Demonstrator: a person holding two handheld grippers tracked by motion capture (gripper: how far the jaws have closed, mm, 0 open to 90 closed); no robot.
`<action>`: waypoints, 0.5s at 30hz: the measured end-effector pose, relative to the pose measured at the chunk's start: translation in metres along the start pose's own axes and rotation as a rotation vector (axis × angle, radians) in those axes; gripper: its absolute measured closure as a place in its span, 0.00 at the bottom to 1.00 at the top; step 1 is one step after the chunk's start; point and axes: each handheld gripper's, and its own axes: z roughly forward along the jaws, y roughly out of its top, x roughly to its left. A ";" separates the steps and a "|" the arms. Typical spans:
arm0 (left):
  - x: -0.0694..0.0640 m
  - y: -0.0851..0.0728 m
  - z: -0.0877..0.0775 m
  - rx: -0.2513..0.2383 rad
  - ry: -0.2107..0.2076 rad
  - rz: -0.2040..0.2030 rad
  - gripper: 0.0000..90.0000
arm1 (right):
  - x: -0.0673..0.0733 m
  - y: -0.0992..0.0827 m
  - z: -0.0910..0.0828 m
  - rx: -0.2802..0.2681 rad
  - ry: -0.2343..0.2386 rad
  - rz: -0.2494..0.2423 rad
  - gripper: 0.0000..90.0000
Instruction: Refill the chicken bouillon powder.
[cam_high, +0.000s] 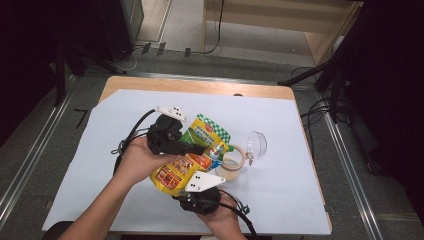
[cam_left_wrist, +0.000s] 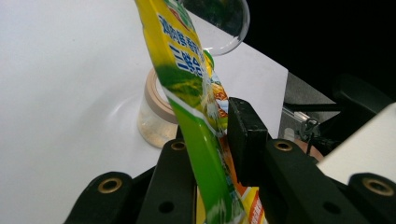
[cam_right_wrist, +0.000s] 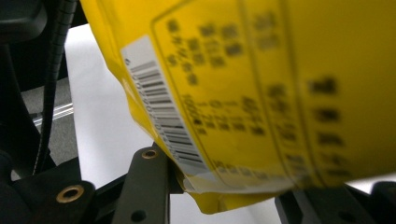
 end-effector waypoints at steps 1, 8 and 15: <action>0.000 0.000 0.002 0.005 0.002 -0.001 0.89 | 0.001 0.000 0.000 0.000 0.004 -0.001 0.74; 0.002 0.000 0.010 0.012 -0.007 -0.020 0.88 | 0.005 0.003 -0.003 -0.010 0.010 -0.006 0.73; 0.005 0.002 0.017 0.034 -0.010 -0.045 0.86 | 0.002 0.004 -0.004 -0.015 0.025 0.018 0.73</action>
